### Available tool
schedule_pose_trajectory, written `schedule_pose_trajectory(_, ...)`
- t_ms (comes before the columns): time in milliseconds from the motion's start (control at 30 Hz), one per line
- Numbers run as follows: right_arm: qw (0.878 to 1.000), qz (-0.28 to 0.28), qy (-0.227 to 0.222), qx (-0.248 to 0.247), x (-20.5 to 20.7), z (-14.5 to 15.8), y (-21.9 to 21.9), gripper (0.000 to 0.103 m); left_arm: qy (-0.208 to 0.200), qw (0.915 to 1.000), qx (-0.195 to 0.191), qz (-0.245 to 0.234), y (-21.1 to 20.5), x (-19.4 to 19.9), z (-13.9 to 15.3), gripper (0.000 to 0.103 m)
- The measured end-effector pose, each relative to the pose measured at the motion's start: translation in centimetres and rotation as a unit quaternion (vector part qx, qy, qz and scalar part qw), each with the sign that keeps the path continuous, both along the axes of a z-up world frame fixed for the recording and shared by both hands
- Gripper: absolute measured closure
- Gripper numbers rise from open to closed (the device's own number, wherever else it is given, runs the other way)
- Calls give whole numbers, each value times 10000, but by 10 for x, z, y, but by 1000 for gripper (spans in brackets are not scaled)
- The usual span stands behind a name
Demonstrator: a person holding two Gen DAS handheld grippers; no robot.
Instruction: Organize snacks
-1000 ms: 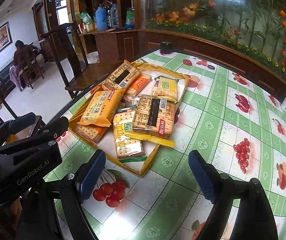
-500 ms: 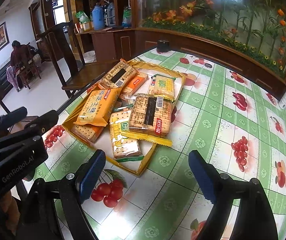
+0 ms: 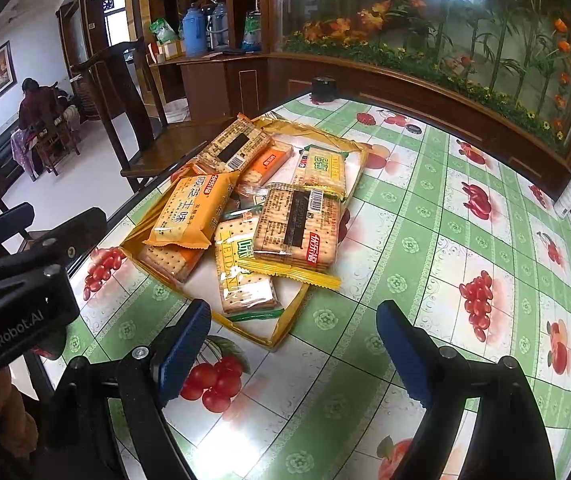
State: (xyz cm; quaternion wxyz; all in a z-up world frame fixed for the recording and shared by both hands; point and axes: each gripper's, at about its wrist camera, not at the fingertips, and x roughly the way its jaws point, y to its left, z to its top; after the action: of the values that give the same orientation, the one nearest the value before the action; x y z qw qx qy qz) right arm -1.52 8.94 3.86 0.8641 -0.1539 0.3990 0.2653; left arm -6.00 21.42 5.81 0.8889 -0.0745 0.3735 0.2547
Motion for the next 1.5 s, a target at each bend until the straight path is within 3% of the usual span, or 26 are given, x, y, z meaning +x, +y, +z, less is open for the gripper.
schedule_pose_trajectory(167,10000,18,-7,-14,1,-1,0,17,-11,9998,170,-123,-8,0,1,13)
schedule_pose_trajectory(1500,9999,-112,87,-42,8,-8,-11,16,324,9982,-233,-440,-18,15,-16,13)
